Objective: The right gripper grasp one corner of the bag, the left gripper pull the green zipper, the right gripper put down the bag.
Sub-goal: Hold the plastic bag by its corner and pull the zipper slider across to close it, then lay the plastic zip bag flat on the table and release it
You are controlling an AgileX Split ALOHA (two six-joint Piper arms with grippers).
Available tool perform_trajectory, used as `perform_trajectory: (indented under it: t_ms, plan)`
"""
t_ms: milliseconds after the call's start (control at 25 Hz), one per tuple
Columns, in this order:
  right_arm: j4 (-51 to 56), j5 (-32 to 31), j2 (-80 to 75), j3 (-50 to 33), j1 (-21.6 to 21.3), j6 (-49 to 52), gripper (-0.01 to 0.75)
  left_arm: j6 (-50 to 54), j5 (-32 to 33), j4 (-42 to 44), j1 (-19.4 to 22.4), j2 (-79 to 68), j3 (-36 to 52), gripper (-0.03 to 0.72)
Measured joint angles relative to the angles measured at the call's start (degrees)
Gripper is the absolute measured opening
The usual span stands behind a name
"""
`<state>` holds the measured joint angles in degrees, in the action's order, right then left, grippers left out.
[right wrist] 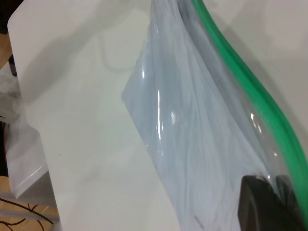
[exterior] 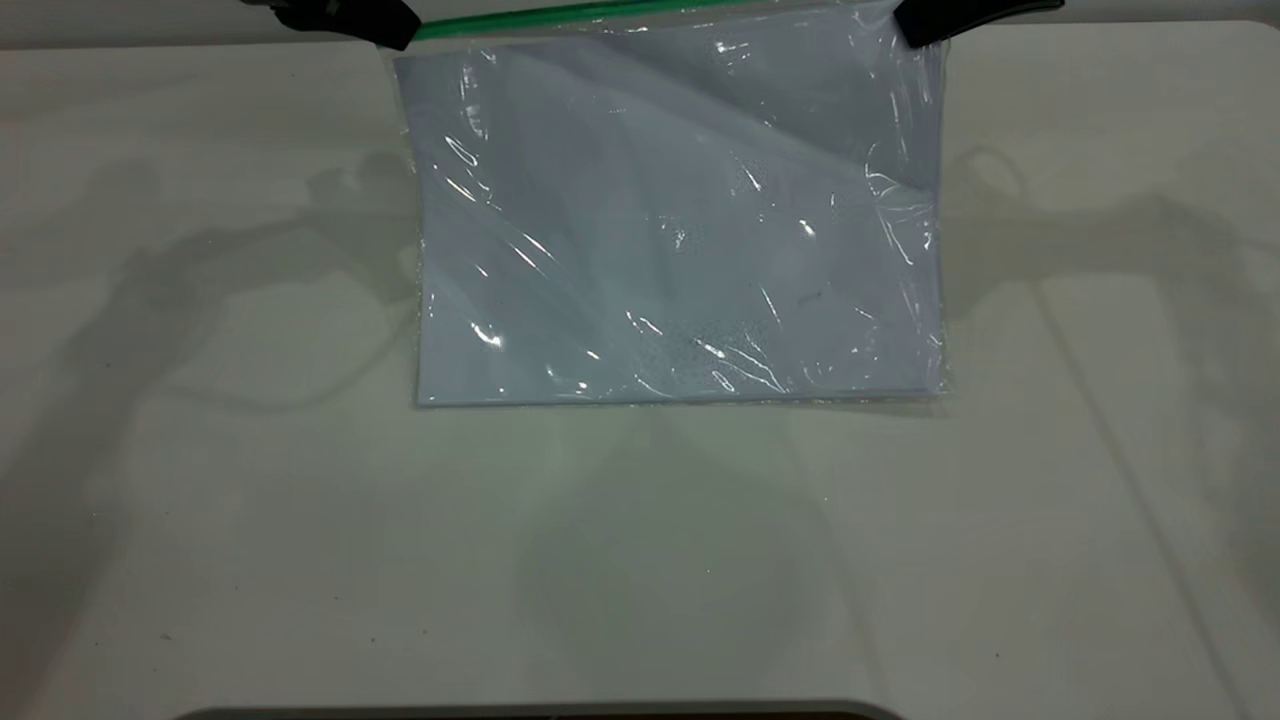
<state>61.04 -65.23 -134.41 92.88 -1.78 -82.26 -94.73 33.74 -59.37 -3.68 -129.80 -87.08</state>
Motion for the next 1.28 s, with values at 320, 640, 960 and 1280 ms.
perform_trajectory:
  t_ms: [320,640,960,1280]
  plan:
    - [-1.5,2.7,0.0,0.0,0.2,-1.5,0.119,1.7,-0.5,-0.5,-1.1,0.1,0.0,0.287]
    - [-1.6,3.3,0.4,0.0,0.7,1.9,0.476,12.0,6.4,-0.2,-1.6,6.0,0.0,0.483]
    - [-7.0,-1.8,14.6,0.0,0.7,11.9,0.506,22.6,13.6,4.5,-1.6,22.7,0.0,0.484]
    - [-17.3,-4.8,42.4,0.0,0.7,30.5,0.475,45.0,19.2,26.1,-1.6,44.6,0.0,0.484]
